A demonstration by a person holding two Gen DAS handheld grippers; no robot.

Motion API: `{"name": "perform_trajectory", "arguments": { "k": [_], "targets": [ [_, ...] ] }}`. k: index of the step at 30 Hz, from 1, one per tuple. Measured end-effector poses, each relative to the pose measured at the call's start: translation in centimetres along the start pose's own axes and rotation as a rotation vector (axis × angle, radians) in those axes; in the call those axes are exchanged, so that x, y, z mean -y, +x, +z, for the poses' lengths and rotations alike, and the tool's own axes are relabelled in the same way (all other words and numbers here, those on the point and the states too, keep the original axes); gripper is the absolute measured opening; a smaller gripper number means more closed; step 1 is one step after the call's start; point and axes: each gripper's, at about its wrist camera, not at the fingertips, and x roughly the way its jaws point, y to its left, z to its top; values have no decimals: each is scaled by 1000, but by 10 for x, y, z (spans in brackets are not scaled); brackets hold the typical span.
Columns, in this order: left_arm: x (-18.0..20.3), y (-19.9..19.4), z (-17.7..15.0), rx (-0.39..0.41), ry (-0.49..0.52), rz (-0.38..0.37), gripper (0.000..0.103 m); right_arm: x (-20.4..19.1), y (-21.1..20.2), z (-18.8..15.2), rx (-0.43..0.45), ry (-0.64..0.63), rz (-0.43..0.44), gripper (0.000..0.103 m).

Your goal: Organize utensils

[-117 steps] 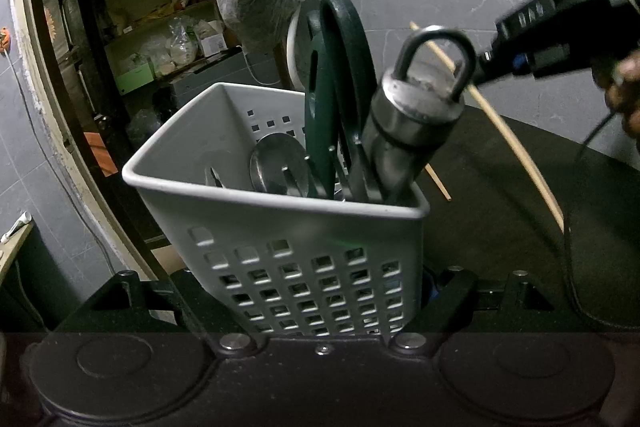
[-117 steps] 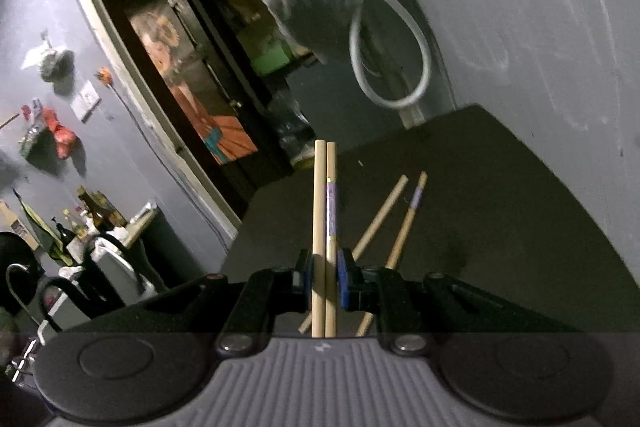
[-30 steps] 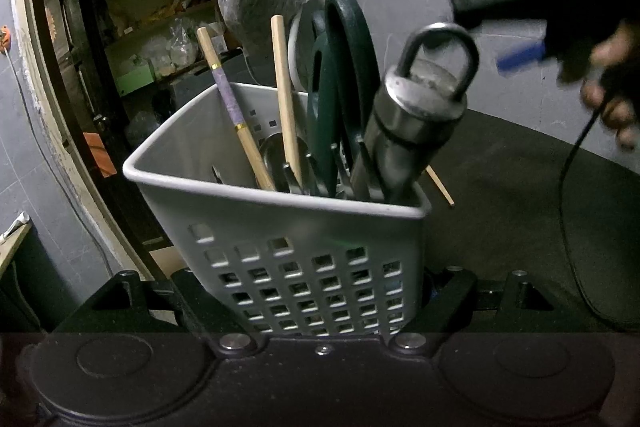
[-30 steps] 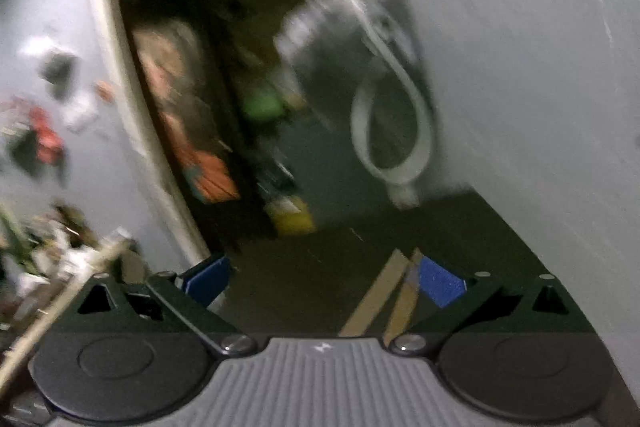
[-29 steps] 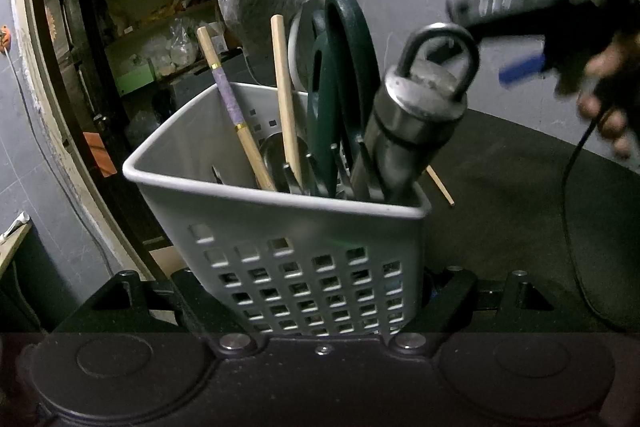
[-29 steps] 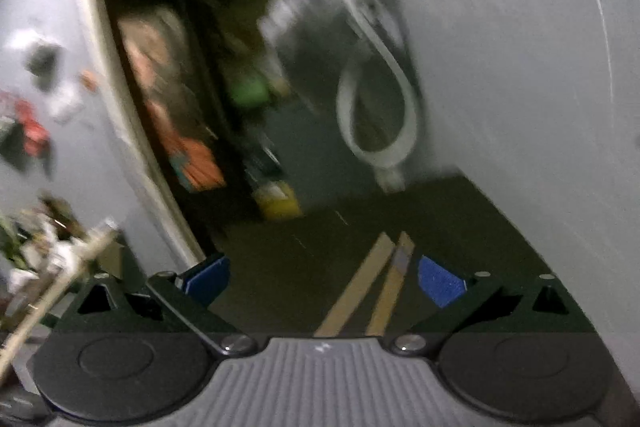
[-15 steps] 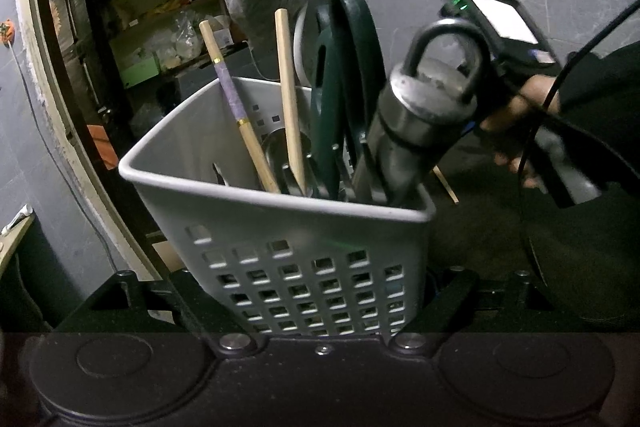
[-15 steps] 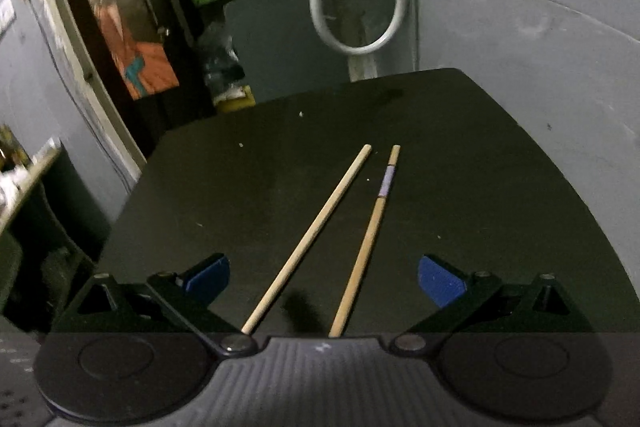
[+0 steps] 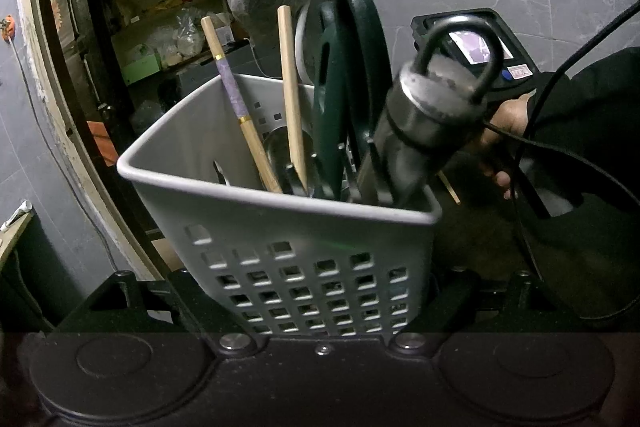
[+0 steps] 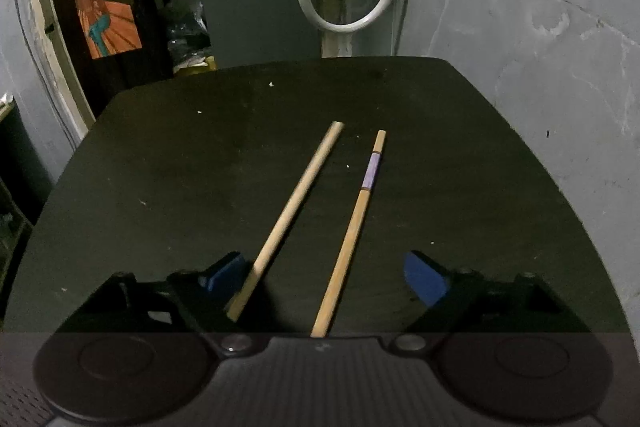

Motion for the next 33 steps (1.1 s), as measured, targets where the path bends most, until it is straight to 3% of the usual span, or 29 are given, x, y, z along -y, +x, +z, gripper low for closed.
{"name": "perform_trajectory", "arguments": {
  "k": [7,10,12,15,26,33],
  "targets": [
    [-1,0,0,0,0,-1,87,0,-5,-2,-1,-14,8,75],
    [-1,1,0,0,1,0,87,-1,-8,-1,-3,-22,13,64],
    [-1,1,0,0,2,-1,87,-1,-12,-1,-3,-37,24,40],
    [-1,2,0,0,5,-1,87,1,-16,-2,-13,-57,39,17],
    [-1,2,-2,8,15,-5,87,20,-48,-33,-49,-113,103,14],
    [-2,2,-2,9,21,-11,87,35,-87,-67,-85,-217,163,14]
  ]
}}
